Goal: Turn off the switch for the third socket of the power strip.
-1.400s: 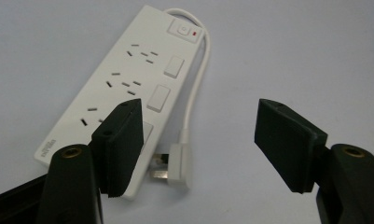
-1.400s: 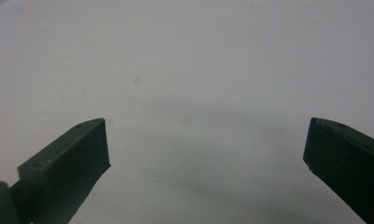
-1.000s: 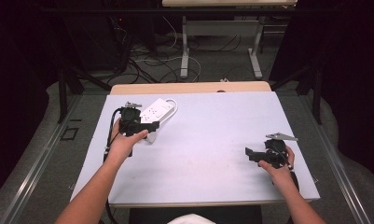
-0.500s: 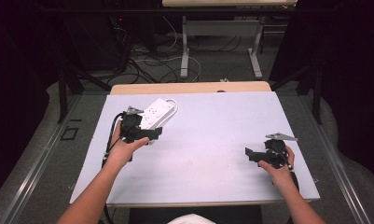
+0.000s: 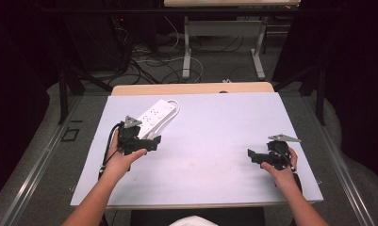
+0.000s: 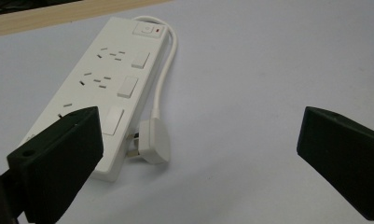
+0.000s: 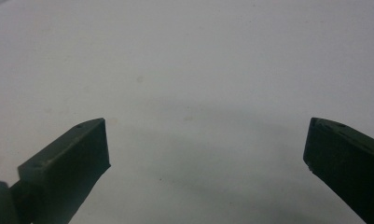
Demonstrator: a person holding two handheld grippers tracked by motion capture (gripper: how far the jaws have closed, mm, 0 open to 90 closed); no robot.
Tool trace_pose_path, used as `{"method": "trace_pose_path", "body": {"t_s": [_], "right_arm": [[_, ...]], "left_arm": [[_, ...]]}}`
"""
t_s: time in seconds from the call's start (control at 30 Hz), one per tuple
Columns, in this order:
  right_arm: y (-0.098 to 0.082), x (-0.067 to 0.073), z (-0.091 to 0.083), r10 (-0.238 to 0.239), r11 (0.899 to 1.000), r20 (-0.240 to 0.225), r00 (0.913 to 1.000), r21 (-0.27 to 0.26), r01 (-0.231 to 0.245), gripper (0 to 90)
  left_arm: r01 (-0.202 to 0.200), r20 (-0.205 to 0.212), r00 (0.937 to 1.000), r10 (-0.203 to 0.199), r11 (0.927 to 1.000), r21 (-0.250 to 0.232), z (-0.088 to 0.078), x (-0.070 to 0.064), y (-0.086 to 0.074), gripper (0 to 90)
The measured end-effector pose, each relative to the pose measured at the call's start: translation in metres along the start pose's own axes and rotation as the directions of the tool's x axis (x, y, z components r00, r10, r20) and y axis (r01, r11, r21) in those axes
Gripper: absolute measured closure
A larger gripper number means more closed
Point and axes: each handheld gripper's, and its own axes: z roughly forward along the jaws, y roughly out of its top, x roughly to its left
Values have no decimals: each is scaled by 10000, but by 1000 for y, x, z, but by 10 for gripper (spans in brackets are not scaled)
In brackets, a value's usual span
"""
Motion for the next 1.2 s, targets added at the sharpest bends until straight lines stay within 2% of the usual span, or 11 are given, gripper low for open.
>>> {"method": "trace_pose_path", "body": {"t_s": [0.03,0.23,0.47,0.7,0.73,0.93,1.07,1.2], "right_arm": [[0,0,0,-2,10000,2,10000,-1,2,0],[0,0,0,-43,10000,5,10000,-12,43,0],[0,0,0,-52,10000,8,10000,-22,52,0],[0,0,0,-47,10000,14,10000,-24,47,0],[0,0,0,-8,10000,10,10000,-14,8,0],[0,0,0,-84,10000,15,10000,-18,85,0],[0,1,0,7,10000,39,10000,-43,-7,0],[0,1,-1,-2,10000,35,10000,-35,2,0]], "left_arm": [[-106,-31,9999,106,9999,14,-1,0,-2,1],[-14,-104,9999,12,9998,-188,-6,0,-14,2],[545,-196,9983,-552,9979,-363,-11,9,-28,2],[1079,-354,9934,-1095,9932,-435,-13,21,-41,2],[1023,-367,9939,-1036,9941,-367,-14,23,-42,2],[1383,-487,9888,-1410,9889,-551,-12,30,-56,2],[1478,-553,9870,-1510,9873,-579,-11,32,-60,2],[1424,-684,9868,-1471,9874,-690,-10,35,-65,2]]}}
